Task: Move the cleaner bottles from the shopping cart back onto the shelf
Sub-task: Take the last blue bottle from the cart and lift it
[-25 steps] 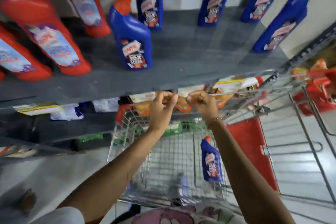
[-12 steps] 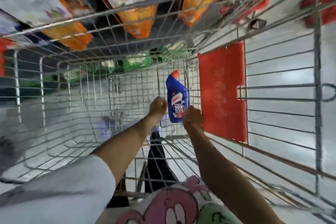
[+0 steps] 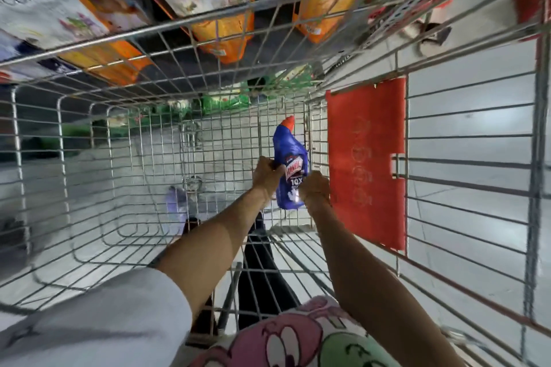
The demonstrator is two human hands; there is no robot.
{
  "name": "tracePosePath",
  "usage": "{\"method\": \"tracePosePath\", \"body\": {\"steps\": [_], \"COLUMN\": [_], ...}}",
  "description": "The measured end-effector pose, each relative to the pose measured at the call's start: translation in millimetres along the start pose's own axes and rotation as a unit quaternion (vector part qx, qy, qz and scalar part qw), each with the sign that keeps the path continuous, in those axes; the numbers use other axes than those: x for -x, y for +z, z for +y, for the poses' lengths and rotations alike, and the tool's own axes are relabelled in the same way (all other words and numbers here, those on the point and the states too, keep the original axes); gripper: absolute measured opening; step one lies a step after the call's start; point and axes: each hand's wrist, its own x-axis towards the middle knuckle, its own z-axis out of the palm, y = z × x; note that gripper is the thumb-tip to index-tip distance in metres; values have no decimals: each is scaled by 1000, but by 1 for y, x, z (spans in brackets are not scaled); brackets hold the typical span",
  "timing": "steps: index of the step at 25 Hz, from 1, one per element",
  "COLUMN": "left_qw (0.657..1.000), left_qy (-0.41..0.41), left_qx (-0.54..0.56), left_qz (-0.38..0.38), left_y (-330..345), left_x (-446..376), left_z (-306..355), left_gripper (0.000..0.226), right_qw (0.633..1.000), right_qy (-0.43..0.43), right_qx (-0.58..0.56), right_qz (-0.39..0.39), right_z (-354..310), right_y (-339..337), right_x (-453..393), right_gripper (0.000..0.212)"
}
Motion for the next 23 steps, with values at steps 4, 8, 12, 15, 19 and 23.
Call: {"method": "tracePosePath", "body": {"steps": [4,8,12,15,19,23], "left_qw": [990,970,947,918,880,842], "left_qy": [16,117,245,336,436,514], "left_qx": [126,175,174,172,169,154], "left_qz": [-54,-118,-113,-120,-86,-59], "left_y": [-57,-122,-172,-209,-262,-298], "left_x": [19,60,114,156,197,219], "left_z": [9,27,63,98,148,205], "left_gripper": [13,18,24,25,23,21], "right_qw": [967,832,791,775,758,730], "right_qy": [-67,-213,-340,-414,-508,-562], "right_qx": [-227,-449,-470,-457,-403,-389], "right_qz": [-96,-248,-195,-138,-76,-21], "right_z": [-4,-16,-52,-81,-135,-182], "right_y": [-18,-46,-84,-116,-170,-224], "right_x": [14,60,118,157,211,235], "right_gripper": [33,28,31,33,31,46]}}
